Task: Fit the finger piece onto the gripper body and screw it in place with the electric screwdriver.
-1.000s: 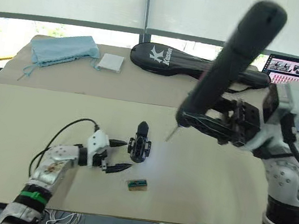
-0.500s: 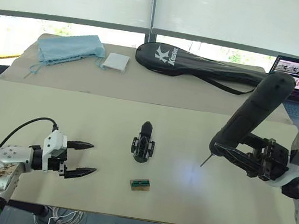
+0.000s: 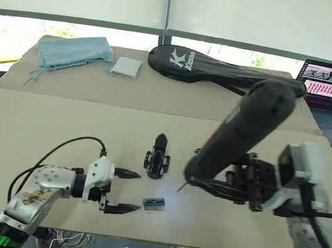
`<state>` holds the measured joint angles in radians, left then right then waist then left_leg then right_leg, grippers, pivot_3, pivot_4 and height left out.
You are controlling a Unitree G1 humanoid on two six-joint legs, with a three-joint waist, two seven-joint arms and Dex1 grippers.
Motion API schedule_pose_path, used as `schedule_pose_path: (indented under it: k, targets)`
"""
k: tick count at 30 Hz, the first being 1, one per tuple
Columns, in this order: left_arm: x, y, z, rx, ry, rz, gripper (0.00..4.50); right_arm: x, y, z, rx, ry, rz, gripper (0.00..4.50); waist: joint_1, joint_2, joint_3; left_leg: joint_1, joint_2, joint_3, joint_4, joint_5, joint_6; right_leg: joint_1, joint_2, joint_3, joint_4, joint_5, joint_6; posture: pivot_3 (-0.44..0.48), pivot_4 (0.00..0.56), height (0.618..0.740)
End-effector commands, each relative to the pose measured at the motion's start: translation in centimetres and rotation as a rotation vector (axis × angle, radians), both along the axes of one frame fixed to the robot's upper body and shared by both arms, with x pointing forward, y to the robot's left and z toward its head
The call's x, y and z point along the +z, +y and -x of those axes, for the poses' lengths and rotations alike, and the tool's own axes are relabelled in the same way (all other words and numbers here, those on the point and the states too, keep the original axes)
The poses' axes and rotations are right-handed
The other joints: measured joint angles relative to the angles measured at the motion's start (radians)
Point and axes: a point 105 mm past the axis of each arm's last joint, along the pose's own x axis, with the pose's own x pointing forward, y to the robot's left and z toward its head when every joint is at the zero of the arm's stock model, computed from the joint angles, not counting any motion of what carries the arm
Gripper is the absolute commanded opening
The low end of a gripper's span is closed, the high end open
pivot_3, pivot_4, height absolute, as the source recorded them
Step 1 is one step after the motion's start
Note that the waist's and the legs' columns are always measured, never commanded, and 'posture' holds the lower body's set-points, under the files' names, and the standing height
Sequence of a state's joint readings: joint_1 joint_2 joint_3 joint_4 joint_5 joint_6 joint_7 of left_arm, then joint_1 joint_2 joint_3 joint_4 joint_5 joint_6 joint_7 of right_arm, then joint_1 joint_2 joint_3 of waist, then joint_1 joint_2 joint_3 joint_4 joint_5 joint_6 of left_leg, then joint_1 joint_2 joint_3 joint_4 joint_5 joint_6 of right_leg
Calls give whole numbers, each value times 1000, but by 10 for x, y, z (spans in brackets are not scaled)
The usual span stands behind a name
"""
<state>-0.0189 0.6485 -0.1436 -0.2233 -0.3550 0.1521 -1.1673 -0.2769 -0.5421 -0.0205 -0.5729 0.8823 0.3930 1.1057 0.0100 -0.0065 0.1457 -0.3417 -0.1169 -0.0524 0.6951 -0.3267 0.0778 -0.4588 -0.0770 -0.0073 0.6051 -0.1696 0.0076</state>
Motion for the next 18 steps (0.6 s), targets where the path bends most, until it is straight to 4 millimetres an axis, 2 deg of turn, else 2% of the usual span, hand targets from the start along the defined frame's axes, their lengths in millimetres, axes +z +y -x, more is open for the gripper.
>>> schedule_pose_path:
  k: [1,9,18]
  targets:
    - [-1,-2,7,-21,-22,-15,4411,-1,15,12,91,-63,2,1900,3,0,1,0,0,0,0,0,0,0,0,-1,0,0,0,0,150,740]
    - [-15,-16,6,11,-42,-15,4411,-13,32,4,106,-83,9,1900,3,0,1,0,-1,0,1,0,0,1,0,-5,-1,0,0,0,150,740]
    - [-35,-28,6,3,-32,-53,4411,-21,33,-7,87,-81,33,1900,3,0,1,3,-1,0,1,0,0,2,0,-5,1,0,0,0,150,740]
